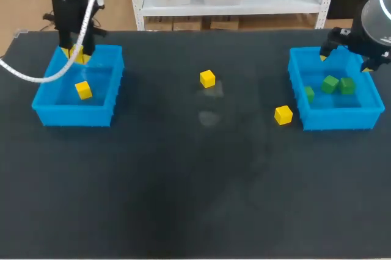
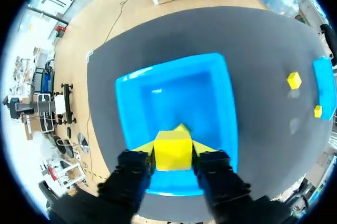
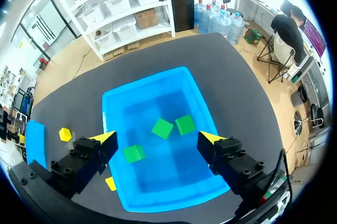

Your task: Put the green cubes in the right bin and the yellow cubes in the left bin.

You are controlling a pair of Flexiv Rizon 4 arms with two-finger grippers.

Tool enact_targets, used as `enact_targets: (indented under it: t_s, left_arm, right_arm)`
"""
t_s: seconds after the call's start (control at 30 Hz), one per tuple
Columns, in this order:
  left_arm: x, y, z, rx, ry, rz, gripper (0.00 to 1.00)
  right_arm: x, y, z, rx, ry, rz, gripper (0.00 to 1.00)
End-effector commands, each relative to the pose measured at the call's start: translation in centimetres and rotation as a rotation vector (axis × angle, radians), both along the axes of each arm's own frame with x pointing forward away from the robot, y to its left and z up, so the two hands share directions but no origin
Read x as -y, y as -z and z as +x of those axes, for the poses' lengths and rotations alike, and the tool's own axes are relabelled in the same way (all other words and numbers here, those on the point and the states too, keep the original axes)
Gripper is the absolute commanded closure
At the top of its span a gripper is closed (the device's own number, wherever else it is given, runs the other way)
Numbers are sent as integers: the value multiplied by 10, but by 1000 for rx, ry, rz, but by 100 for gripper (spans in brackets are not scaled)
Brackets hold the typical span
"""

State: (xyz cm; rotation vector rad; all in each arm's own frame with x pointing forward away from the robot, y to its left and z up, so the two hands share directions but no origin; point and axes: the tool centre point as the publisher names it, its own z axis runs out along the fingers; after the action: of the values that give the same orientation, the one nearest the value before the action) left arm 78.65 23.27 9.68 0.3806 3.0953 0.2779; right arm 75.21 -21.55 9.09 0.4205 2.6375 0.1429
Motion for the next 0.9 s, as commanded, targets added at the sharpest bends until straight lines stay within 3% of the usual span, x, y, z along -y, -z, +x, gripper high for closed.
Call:
enact_targets:
  t_s: [0.03, 0.17, 0.33, 0.6, 0.9]
  left_arm:
    - [14, -17, -8, 249, 74, -59, 0]
    - [65, -36, 1, 279, 203, -134, 0]
    - [136, -36, 6, 258, 385, -245, 0]
    - [231, -5, 6, 179, 612, -279, 0]
    - [280, 41, 13, 108, 698, -281, 0]
  right_arm:
    - [0, 0, -2, 7, 3, -2, 0]
    - [0, 0, -2, 7, 3, -2, 0]
    - [0, 0, -2, 7, 3, -2, 0]
    - [0, 0, -2, 7, 3, -2, 0]
    - [0, 0, -2, 7, 3, -2, 0]
